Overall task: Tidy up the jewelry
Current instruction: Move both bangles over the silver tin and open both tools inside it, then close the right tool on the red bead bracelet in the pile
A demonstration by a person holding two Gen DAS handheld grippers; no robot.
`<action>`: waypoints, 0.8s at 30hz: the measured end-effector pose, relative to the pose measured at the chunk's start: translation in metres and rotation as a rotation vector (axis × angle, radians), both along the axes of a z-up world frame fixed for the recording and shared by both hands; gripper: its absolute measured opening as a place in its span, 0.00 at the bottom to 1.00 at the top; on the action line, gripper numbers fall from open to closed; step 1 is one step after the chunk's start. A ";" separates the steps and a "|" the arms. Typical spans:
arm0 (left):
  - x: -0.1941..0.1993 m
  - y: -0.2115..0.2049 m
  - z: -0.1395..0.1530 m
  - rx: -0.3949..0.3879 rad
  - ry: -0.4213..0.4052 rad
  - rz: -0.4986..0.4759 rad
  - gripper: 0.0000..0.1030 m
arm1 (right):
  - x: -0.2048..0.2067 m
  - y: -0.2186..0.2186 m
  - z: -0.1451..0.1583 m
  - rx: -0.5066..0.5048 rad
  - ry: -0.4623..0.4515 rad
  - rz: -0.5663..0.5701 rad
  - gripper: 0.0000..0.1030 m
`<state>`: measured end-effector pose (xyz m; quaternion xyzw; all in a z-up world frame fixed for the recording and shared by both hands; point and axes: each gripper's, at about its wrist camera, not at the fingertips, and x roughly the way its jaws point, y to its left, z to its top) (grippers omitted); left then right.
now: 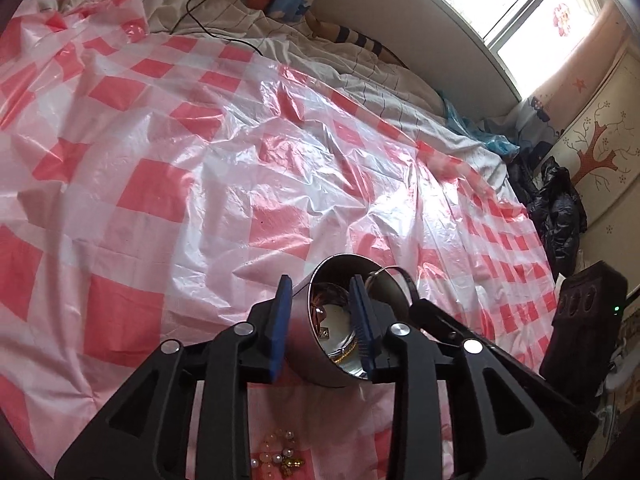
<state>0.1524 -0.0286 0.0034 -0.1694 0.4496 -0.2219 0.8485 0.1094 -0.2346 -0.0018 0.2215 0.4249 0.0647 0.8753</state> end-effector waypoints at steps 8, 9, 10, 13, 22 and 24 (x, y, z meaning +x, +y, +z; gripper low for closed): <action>-0.042 0.023 -0.003 0.133 0.008 -0.048 0.44 | -0.019 -0.014 0.023 -0.003 -0.049 -0.032 0.29; -0.048 0.024 -0.007 0.158 0.019 -0.064 0.44 | -0.023 -0.016 0.027 0.002 -0.059 -0.032 0.30; -0.053 0.025 -0.011 0.177 0.028 -0.079 0.44 | -0.027 -0.017 0.031 0.008 -0.064 -0.029 0.32; -0.065 0.027 -0.024 0.214 0.052 -0.116 0.44 | -0.039 -0.018 0.034 0.017 -0.054 -0.012 0.43; -0.102 0.016 -0.021 0.268 0.049 -0.235 0.54 | -0.083 0.001 0.006 0.096 0.132 0.185 0.48; -0.111 0.020 -0.019 0.279 0.052 -0.256 0.55 | -0.095 0.005 -0.004 0.127 0.173 0.228 0.48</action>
